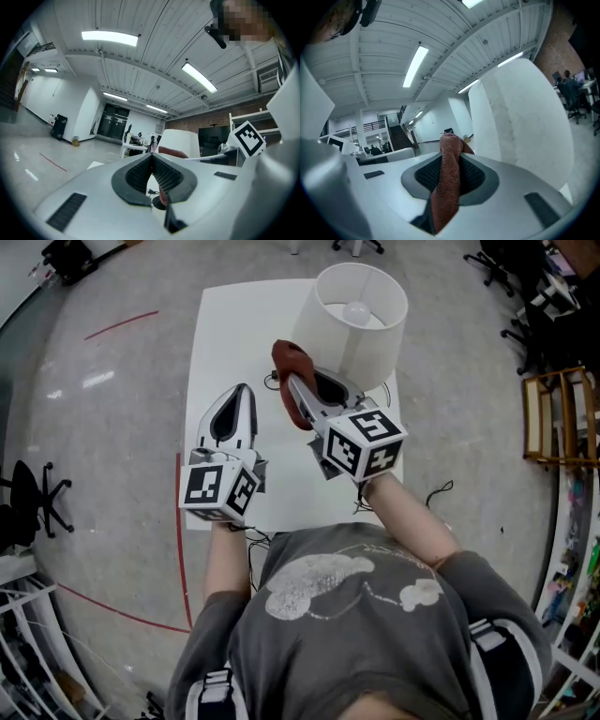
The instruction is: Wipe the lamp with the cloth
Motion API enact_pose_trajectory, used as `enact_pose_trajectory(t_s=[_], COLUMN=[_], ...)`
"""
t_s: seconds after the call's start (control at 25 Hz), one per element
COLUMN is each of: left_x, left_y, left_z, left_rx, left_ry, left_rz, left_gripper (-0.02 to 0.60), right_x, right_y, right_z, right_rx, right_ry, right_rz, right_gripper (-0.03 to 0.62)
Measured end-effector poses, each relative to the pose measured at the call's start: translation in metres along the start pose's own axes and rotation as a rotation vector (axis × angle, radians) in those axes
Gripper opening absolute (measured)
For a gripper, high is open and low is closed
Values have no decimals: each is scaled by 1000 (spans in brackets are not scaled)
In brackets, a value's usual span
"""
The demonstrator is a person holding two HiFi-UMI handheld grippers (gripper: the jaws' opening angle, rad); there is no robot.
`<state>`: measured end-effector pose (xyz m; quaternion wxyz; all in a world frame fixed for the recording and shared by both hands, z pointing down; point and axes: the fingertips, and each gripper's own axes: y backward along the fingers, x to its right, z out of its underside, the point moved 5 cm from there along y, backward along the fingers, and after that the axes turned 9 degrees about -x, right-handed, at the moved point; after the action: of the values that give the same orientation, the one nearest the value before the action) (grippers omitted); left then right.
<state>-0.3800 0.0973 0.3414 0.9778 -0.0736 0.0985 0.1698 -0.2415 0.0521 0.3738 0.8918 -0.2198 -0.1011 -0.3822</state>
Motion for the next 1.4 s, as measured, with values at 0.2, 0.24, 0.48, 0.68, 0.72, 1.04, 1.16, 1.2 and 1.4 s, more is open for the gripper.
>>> enact_pose_trajectory(t_s=[0.2, 0.24, 0.48, 0.68, 0.72, 1.04, 1.16, 1.2, 1.4], left_x=[-2, -1, 19, 45, 49, 100, 119, 126, 160], left_y=[10, 12, 20, 24, 25, 10, 1, -1, -11], left_z=[24, 30, 58, 70, 72, 93, 100, 102, 112], left_rx=[-38, -46, -88, -116, -120, -164, -162, -160, -145], left_ry=[36, 44, 74, 82, 84, 78, 82, 84, 97], left_rz=[-57, -72, -156, -192, -197, -217, -227, -230, -269], left_gripper=[8, 8, 8, 8, 8, 8, 8, 8, 8], right_x=[-3, -3, 3, 17, 19, 53, 69, 75, 102], right_y=[-1, 0, 18, 34, 36, 71, 86, 91, 117], right_z=[30, 35, 56, 66, 68, 75, 77, 78, 84], right_rx=[-74, -88, -161, -192, -195, -203, -215, -219, -259], right_ry=[18, 23, 71, 65, 63, 114, 163, 183, 299], right_rz=[-52, -66, -157, -188, -193, -251, -274, -283, -347], right_gripper=[86, 86, 86, 86, 86, 86, 86, 86, 86])
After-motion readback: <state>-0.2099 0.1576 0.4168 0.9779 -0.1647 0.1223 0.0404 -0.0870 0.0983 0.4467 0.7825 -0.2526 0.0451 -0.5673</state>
